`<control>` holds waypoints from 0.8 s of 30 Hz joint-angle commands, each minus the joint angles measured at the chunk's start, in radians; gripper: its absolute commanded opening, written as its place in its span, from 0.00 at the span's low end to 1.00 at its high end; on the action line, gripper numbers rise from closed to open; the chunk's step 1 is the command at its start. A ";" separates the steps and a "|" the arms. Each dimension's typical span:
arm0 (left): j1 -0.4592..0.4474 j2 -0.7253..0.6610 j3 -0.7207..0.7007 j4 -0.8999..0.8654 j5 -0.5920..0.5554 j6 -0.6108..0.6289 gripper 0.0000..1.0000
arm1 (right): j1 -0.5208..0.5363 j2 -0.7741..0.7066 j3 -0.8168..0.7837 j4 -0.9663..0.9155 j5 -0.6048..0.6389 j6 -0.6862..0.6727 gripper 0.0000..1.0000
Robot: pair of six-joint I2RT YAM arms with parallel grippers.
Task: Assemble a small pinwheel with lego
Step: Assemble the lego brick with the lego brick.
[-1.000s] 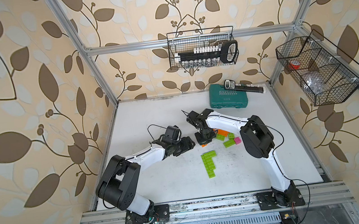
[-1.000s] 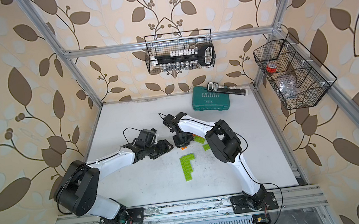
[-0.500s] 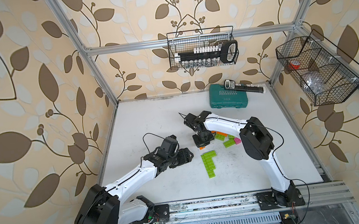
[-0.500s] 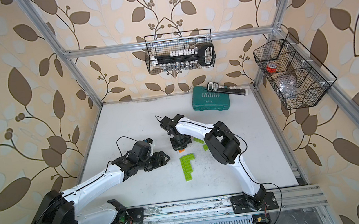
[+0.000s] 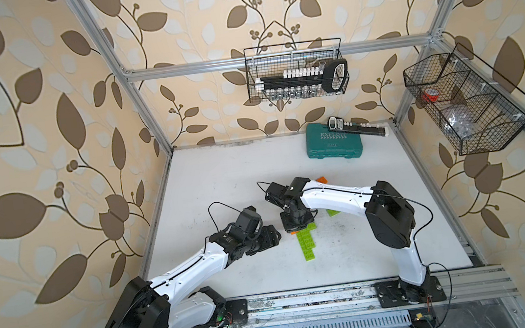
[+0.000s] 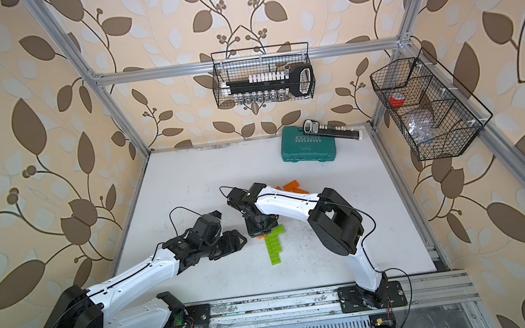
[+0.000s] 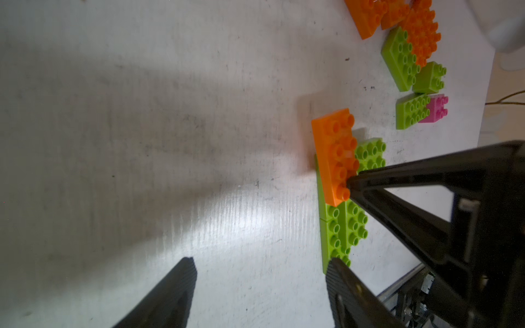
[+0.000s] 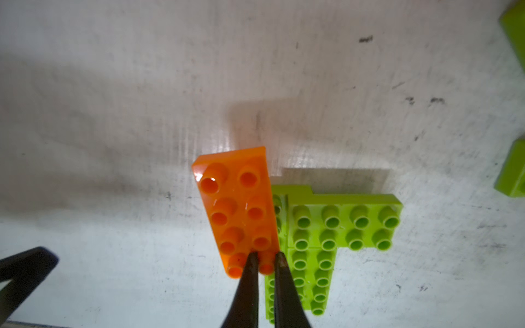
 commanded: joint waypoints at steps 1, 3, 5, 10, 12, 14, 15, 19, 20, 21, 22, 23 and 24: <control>-0.012 -0.020 -0.011 0.008 -0.018 -0.009 0.75 | -0.001 -0.027 -0.021 0.014 0.005 0.053 0.08; -0.013 -0.019 -0.011 0.008 -0.019 -0.008 0.75 | 0.000 -0.020 -0.013 0.011 0.007 0.054 0.08; -0.012 -0.018 -0.010 0.009 -0.019 -0.005 0.75 | 0.000 -0.013 -0.008 0.011 0.007 0.055 0.08; -0.013 -0.015 -0.012 0.012 -0.020 -0.004 0.75 | -0.001 0.004 -0.011 0.015 0.000 0.057 0.08; -0.013 -0.016 -0.014 0.010 -0.021 -0.003 0.75 | 0.000 0.008 -0.013 0.016 0.002 0.056 0.08; -0.012 -0.016 -0.016 0.010 -0.022 -0.003 0.75 | 0.000 0.011 -0.012 0.016 0.006 0.056 0.08; -0.012 -0.015 -0.015 0.010 -0.021 -0.003 0.75 | -0.001 0.015 -0.010 0.015 0.008 0.055 0.08; -0.012 -0.014 -0.013 0.011 -0.023 -0.002 0.75 | 0.000 0.027 -0.011 0.014 0.006 0.052 0.07; -0.012 -0.012 -0.013 0.012 -0.023 -0.002 0.75 | 0.000 0.028 -0.013 0.014 0.006 0.052 0.07; -0.013 -0.012 -0.012 0.012 -0.023 -0.001 0.75 | 0.000 0.030 -0.012 0.012 0.006 0.052 0.07; -0.013 -0.012 -0.011 0.011 -0.023 -0.002 0.75 | 0.000 0.030 -0.012 0.011 0.006 0.053 0.07; -0.012 -0.012 -0.013 0.011 -0.023 -0.002 0.75 | -0.001 0.029 -0.014 0.011 0.007 0.053 0.07; -0.012 -0.013 -0.012 0.011 -0.023 -0.002 0.75 | 0.000 0.028 -0.015 0.012 0.007 0.053 0.07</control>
